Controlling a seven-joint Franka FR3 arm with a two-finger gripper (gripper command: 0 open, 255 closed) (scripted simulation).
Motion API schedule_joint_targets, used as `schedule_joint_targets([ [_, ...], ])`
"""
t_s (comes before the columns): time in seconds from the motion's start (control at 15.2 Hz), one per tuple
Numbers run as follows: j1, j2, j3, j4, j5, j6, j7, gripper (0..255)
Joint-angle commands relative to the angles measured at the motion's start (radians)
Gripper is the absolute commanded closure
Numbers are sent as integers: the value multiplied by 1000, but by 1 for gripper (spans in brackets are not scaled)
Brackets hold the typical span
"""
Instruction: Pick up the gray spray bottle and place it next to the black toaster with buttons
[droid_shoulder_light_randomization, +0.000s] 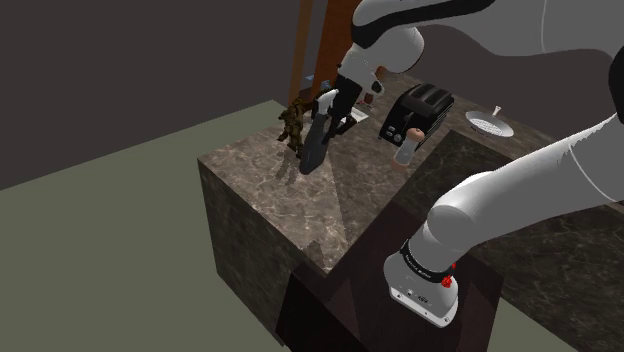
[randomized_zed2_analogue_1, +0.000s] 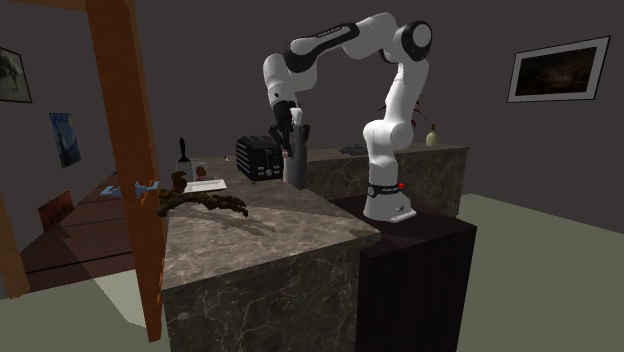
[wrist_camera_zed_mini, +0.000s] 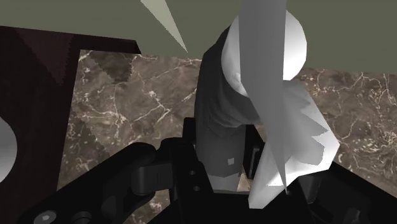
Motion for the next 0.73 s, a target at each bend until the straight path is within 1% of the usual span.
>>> schedule_joint_targets([
  [0.0,-2,-12,-2,20,-7,-29,15,255],
  [0.66,-6,-47,-10,121,-29,-150,78,255],
])
